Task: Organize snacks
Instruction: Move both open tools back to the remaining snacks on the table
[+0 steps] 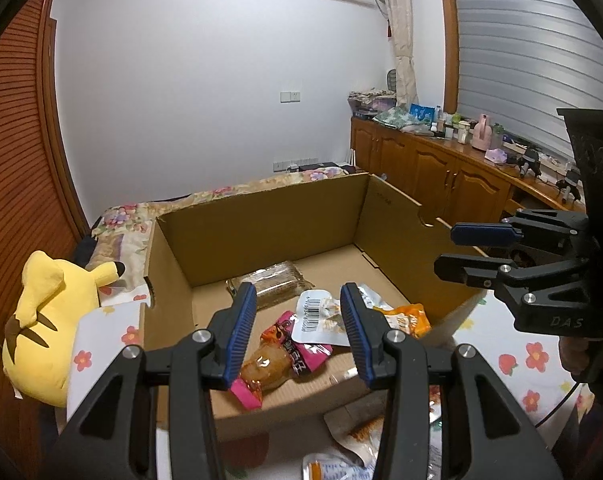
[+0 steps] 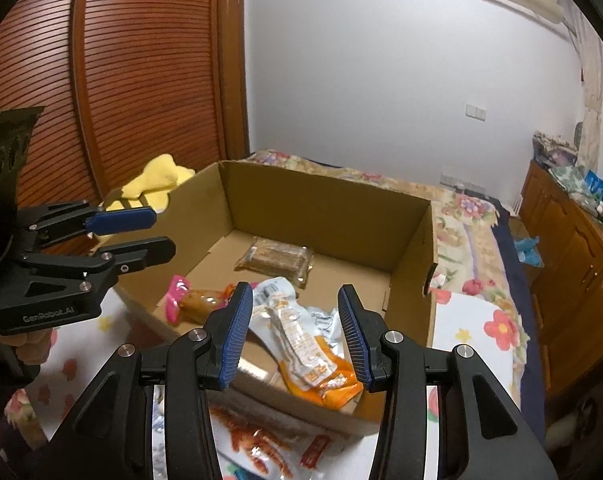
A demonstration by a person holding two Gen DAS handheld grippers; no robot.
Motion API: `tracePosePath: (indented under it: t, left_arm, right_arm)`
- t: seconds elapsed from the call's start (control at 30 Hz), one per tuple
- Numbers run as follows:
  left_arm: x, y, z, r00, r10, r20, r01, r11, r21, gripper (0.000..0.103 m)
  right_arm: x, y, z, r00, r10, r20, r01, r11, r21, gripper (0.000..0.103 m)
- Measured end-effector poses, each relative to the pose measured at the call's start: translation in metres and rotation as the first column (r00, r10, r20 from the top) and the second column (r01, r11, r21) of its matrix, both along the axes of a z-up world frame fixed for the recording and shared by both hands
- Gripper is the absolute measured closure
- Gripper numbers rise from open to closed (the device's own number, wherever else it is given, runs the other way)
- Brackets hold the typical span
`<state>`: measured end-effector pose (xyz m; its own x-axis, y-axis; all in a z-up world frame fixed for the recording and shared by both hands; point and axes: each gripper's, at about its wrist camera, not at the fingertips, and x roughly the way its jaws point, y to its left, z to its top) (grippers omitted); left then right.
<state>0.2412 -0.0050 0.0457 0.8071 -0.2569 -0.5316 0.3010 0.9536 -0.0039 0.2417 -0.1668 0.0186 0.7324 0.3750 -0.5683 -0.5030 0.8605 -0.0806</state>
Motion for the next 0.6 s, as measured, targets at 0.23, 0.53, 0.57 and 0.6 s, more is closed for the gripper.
tracePosePath:
  t: [0.23, 0.53, 0.57, 0.6]
  left_arm:
    - [-0.027, -0.002, 0.009, 1.0, -0.011, 0.022, 0.01, 1.0, 0.007, 0.059]
    - [-0.054, 0.003, 0.004, 1.0, -0.019, 0.018, 0.02, 1.0, -0.004, 0.057]
    - [-0.056, 0.002, 0.002, 1.0, -0.02, 0.016, 0.02, 1.0, -0.005, 0.056]
    - [-0.059, 0.003, 0.0, 1.0, -0.02, 0.012, 0.02, 1.0, -0.006, 0.055]
  right_arm:
    - [-0.03, -0.002, 0.01, 1.0, 0.002, 0.027, -0.003, 1.0, 0.014, 0.058]
    - [-0.063, -0.001, 0.009, 0.999, 0.006, 0.04, -0.006, 1.0, 0.012, 0.058]
    - [-0.065, -0.001, 0.008, 0.999, 0.006, 0.039, -0.007, 1.0, 0.012, 0.058]
    - [-0.069, -0.001, 0.007, 0.999, 0.006, 0.038, -0.007, 1.0, 0.012, 0.058]
